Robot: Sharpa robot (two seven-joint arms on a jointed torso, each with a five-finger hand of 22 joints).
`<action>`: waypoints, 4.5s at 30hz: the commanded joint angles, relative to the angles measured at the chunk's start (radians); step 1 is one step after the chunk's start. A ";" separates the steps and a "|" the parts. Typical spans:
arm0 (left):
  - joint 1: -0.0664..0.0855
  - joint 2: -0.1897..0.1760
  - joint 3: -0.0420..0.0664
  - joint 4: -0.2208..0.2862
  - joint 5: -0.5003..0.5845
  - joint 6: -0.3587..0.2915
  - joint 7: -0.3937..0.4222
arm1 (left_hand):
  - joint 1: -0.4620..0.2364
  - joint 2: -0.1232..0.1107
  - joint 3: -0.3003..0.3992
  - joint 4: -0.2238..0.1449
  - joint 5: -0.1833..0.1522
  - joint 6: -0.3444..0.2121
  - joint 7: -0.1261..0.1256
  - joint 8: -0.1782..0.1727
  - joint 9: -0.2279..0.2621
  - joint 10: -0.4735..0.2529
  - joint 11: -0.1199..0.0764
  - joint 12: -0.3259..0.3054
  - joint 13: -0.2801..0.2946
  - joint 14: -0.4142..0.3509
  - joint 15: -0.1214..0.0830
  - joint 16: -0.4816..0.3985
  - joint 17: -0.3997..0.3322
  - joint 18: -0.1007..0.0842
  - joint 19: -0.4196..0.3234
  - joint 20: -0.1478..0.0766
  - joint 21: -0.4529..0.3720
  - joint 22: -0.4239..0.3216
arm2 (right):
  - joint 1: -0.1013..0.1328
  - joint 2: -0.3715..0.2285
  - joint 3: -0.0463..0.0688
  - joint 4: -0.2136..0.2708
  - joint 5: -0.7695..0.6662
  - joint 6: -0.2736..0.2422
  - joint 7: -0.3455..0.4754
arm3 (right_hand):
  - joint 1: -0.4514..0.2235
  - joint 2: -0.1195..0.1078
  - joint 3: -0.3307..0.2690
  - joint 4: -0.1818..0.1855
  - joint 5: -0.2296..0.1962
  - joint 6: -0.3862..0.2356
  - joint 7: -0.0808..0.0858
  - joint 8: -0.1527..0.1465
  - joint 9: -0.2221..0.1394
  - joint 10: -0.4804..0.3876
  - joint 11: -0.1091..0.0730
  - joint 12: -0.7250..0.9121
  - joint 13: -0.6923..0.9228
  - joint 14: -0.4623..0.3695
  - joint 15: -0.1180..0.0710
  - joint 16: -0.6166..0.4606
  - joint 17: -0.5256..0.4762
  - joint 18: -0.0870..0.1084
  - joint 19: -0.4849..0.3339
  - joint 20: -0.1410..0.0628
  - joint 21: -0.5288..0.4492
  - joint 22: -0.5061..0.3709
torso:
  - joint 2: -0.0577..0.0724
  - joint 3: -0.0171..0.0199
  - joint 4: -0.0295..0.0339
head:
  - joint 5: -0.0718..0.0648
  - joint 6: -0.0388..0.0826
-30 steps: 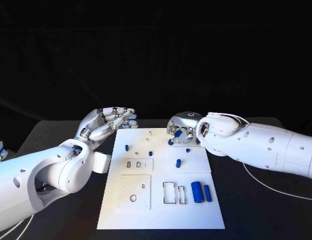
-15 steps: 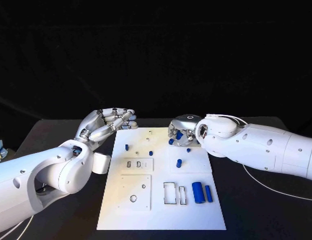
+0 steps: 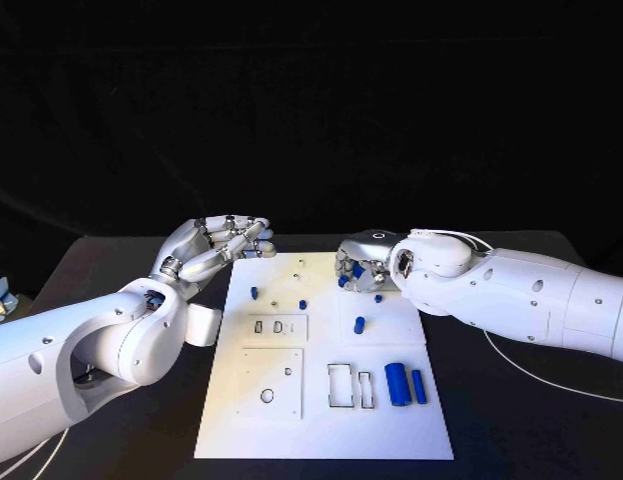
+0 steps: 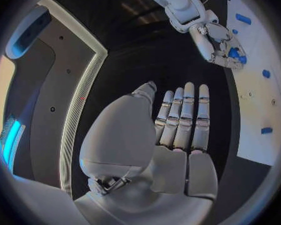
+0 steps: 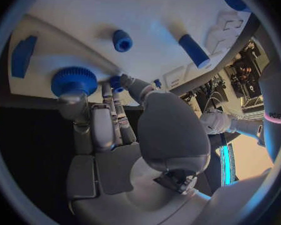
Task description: Assemble the parts on the task board
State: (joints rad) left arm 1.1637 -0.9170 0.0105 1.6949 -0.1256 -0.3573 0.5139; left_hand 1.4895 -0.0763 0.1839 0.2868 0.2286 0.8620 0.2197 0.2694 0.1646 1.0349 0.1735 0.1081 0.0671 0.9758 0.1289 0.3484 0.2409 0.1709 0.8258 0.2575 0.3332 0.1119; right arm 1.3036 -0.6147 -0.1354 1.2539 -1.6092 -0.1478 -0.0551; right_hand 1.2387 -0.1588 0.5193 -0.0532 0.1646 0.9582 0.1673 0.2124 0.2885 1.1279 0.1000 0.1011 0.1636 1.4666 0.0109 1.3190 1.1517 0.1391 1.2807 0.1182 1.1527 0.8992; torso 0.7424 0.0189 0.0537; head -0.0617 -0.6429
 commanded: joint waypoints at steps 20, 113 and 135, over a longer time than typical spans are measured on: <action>0.001 0.001 0.001 -0.011 0.015 0.026 -0.006 | -0.002 -0.012 0.011 -0.002 -0.004 -0.007 0.020 -0.009 -0.003 -0.004 0.008 -0.012 -0.001 -0.003 0.005 -0.005 0.003 0.013 0.006 0.001 0.000 -0.003 | -0.004 0.003 -0.001 0.012 0.023 -0.206 -0.027 | 0.000 0.075 0.070 0.033 0.014 0.049 -0.043 0.111 0.115 0.092 -0.040 0.047 0.040 0.032 -0.028 0.039 0.014 -0.021 0.000 -0.030 0.043 0.059 | 0.008 0.0026 -0.0009 | 0.008 0.002; 0.004 0.011 0.001 -0.060 0.038 0.038 0.001 | -0.004 -0.017 0.019 -0.004 -0.006 -0.009 0.021 -0.012 -0.005 -0.003 0.009 -0.020 0.000 -0.006 0.007 -0.009 0.007 0.013 0.006 0.003 -0.004 -0.008 | -0.027 0.093 0.007 -0.033 0.063 -0.363 -0.055 | -0.023 -0.035 0.012 0.028 0.001 -0.150 0.020 0.009 0.127 -0.093 0.021 0.017 0.020 0.012 0.024 0.034 -0.037 -0.006 -0.060 0.018 -0.010 0.009 | 0.012 0.0105 -0.0113 | 0.034 0.020; 0.004 -0.001 0.001 -0.096 0.046 0.073 0.011 | -0.002 -0.017 0.022 -0.006 -0.005 -0.009 0.020 -0.013 -0.005 -0.002 0.009 -0.021 0.000 -0.007 0.007 -0.010 0.007 0.013 0.005 0.003 -0.005 -0.009 | 0.037 -0.172 0.028 0.085 0.370 -0.076 -0.009 | 0.000 -0.037 -0.160 0.132 0.112 -0.183 -0.003 0.086 0.201 0.137 -0.022 1.115 0.983 0.071 -0.008 0.194 0.245 -0.054 0.080 -0.012 0.157 0.285 | -0.009 0.0100 -0.0461 | 0.041 0.025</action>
State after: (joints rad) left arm 1.1669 -0.9205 0.0104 1.5980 -0.0843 -0.3125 0.5092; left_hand 1.4897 -0.0845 0.2018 0.2798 0.2286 0.8619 0.2197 0.2609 0.1610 1.0313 0.1769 0.0919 0.0672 0.9721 0.1325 0.3438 0.2470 0.1704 0.8257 0.2575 0.3332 0.1038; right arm 1.3414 -0.7913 -0.1077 1.3429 -1.2684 -0.2976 -0.0574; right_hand 1.2296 -0.1978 0.3656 0.0774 0.2751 0.7805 0.1626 0.2945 0.4891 1.2611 0.0775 1.2067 1.1370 1.4649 -0.0059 1.5090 1.3083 0.0921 1.3538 0.1058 1.3066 1.1819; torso 0.7319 0.0310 0.0079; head -0.0204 -0.6167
